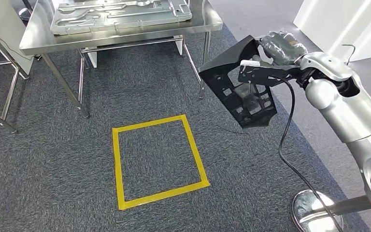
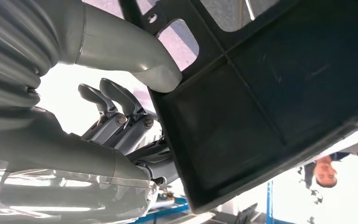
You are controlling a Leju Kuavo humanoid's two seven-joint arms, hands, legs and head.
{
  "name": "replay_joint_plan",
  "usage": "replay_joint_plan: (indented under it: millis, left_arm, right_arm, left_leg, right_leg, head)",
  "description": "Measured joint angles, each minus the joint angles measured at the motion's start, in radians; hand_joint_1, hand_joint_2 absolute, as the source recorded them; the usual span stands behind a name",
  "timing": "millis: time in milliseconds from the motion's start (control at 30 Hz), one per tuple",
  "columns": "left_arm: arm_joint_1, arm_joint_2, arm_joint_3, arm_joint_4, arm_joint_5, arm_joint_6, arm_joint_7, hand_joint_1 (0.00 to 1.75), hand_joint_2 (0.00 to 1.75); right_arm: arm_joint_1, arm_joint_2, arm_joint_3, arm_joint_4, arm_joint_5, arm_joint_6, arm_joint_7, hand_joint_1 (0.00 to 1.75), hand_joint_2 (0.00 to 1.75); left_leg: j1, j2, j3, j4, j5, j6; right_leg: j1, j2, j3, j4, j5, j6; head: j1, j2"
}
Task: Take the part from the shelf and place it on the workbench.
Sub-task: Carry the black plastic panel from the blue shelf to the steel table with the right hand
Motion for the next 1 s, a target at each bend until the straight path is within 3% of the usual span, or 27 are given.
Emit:
replay_joint_plan:
  millis: [33, 67, 167, 233, 300, 367, 433, 467, 533, 567, 600, 667, 733, 800, 867, 933, 1000]
  left_arm:
    - [0.002, 0.0, 0.001, 0.0, 0.0, 0.0, 0.001, 0.0, 1.75]
    - [0.004, 0.0, 0.002, 0.0, 0.0, 0.0, 0.002, 0.0, 1.75]
    - [0.006, 0.0, 0.005, 0.0, 0.0, 0.001, 0.002, 0.0, 1.75]
    - [0.005, 0.0, 0.006, 0.0, 0.0, 0.003, -0.004, 0.0, 1.75]
    - [0.004, 0.0, 0.006, 0.0, 0.002, 0.006, -0.009, 0.0, 1.75]
    - [0.003, 0.001, 0.007, 0.0, 0.007, 0.006, -0.011, 0.0, 1.75]
    - [0.002, 0.0, 0.008, 0.0, 0.011, 0.005, -0.01, 0.0, 1.75]
    - [0.002, 0.0, 0.009, 0.0, 0.012, 0.004, -0.01, 0.0, 1.75]
    - [0.003, 0.0, 0.012, 0.0, 0.015, 0.005, -0.01, 0.0, 1.75]
    - [0.004, 0.0, 0.014, 0.0, 0.016, 0.005, -0.01, 0.0, 1.75]
    - [0.004, 0.0, 0.015, 0.0, 0.017, 0.005, -0.009, 0.0, 1.75]
    - [0.003, 0.002, 0.016, 0.0, 0.017, 0.004, -0.007, 0.0, 1.75]
    - [0.0, 0.004, 0.016, 0.0, 0.016, 0.002, -0.006, 0.0, 1.75]
    - [0.0, 0.003, 0.016, 0.0, 0.013, 0.0, -0.007, 0.0, 1.75]
    - [0.003, 0.001, 0.016, 0.0, 0.012, -0.002, -0.007, 0.0, 1.75]
    - [0.002, -0.001, 0.017, 0.0, 0.014, -0.004, -0.005, 0.0, 1.75]
    - [0.0, -0.002, 0.017, 0.0, 0.016, -0.006, -0.002, 0.0, 1.75]
  right_arm:
    - [-0.002, 0.0, 0.006, 0.004, -0.004, -0.002, 0.0, 1.75, 1.75]
    - [-0.003, 0.0, 0.011, 0.008, -0.008, -0.005, 0.0, 1.75, 1.75]
    - [-0.01, 0.0, 0.018, 0.015, -0.019, -0.018, 0.001, 1.75, 1.75]
    - [-0.016, -0.003, 0.023, 0.017, -0.024, -0.029, 0.004, 1.75, 1.75]
    - [-0.017, -0.008, 0.029, 0.017, -0.028, -0.033, 0.008, 1.75, 1.75]
    - [-0.018, -0.012, 0.031, 0.015, -0.031, -0.035, 0.009, 1.75, 1.75]
    - [-0.022, -0.013, 0.032, 0.014, -0.033, -0.036, 0.01, 1.75, 1.75]
    - [-0.024, -0.014, 0.035, 0.014, -0.034, -0.036, 0.011, 1.75, 1.75]
    - [-0.025, -0.013, 0.042, 0.015, -0.036, -0.033, 0.015, 1.75, 1.75]
    - [-0.027, -0.013, 0.046, 0.017, -0.037, -0.031, 0.018, 1.75, 1.75]
    - [-0.032, -0.013, 0.047, 0.019, -0.039, -0.027, 0.022, 1.75, 1.75]
    - [-0.052, -0.011, 0.048, 0.024, -0.044, -0.015, 0.029, 1.75, 1.75]
    - [-0.085, -0.009, 0.051, 0.034, -0.051, 0.003, 0.037, 1.75, 1.75]
    - [-0.106, -0.008, 0.055, 0.045, -0.056, 0.018, 0.043, 1.75, 1.75]
    - [-0.118, -0.008, 0.057, 0.054, -0.061, 0.027, 0.046, 1.75, 1.75]
    - [-0.143, -0.008, 0.058, 0.063, -0.066, 0.033, 0.05, 1.75, 1.75]
    - [-0.167, -0.008, 0.06, 0.071, -0.071, 0.037, 0.051, 1.75, 1.75]
  left_leg:
    - [0.003, 0.004, 0.008, 0.001, -0.004, -0.005]
    - [0.007, 0.007, 0.017, 0.003, -0.009, -0.011]
    - [0.019, 0.013, 0.044, 0.015, -0.037, -0.036]
    - [0.018, 0.017, 0.046, 0.021, -0.052, -0.053]
    - [0.018, 0.02, 0.046, 0.019, -0.056, -0.065]
    - [0.02, 0.02, 0.033, 0.05, -0.054, -0.073]
    - [0.021, 0.019, -0.024, 0.15, -0.072, -0.077]
    - [0.02, 0.019, -0.064, 0.211, -0.095, -0.077]
    - [0.018, 0.019, -0.128, 0.288, -0.135, -0.075]
    - [0.015, 0.018, -0.143, 0.286, -0.129, -0.072]
    - [0.011, 0.018, -0.141, 0.253, -0.1, -0.064]
    - [-0.002, 0.017, -0.105, 0.131, -0.01, -0.033]
    - [-0.017, 0.016, -0.074, 0.041, 0.029, -0.009]
    - [-0.024, 0.015, -0.056, 0.005, 0.023, -0.004]
    - [-0.021, 0.015, -0.025, -0.021, 0.028, 0.002]
    - [-0.014, 0.016, 0.001, -0.032, 0.029, 0.004]
    - [-0.009, 0.019, 0.015, -0.032, 0.019, 0.0]
  right_leg:
    - [-0.003, -0.002, -0.019, 0.027, -0.002, 0.003]
    - [-0.007, -0.004, -0.019, 0.015, 0.013, 0.005]
    - [-0.016, -0.02, 0.052, -0.166, 0.107, 0.012]
    - [-0.01, -0.022, 0.068, -0.227, 0.133, -0.005]
    - [-0.004, -0.016, 0.064, -0.226, 0.126, -0.031]
    - [-0.006, -0.012, 0.073, -0.229, 0.118, -0.046]
    - [-0.005, -0.009, 0.086, -0.232, 0.109, -0.058]
    - [-0.002, -0.008, 0.092, -0.233, 0.104, -0.063]
    - [0.007, -0.002, 0.103, -0.233, 0.094, -0.07]
    - [0.013, 0.001, 0.109, -0.233, 0.089, -0.072]
    - [0.019, 0.004, 0.115, -0.233, 0.085, -0.075]
    - [0.03, 0.007, 0.128, -0.234, 0.077, -0.078]
    - [0.028, 0.01, 0.134, -0.238, 0.071, -0.074]
    - [0.021, 0.009, 0.133, -0.223, 0.084, -0.059]
    - [0.018, 0.005, 0.127, -0.197, 0.091, -0.045]
    - [0.014, 0.002, 0.097, -0.146, 0.054, -0.034]
    - [0.008, 0.0, 0.031, -0.04, 0.005, -0.021]
  head:
    - [0.0, 0.0]
    - [0.0, 0.0]
    - [0.0, 0.0]
    - [0.0, 0.0]
    - [0.0, 0.0]
    - [-0.001, 0.0]
    - [-0.001, 0.0]
    - [-0.001, 0.0]
    - [0.0, 0.0]
    - [0.0, 0.0]
    - [0.0, 0.0]
    - [0.0, 0.0]
    - [0.0, 0.0]
    - [0.0, 0.0]
    - [0.0, 0.0]
    - [0.001, 0.0]
    - [0.001, 0.0]
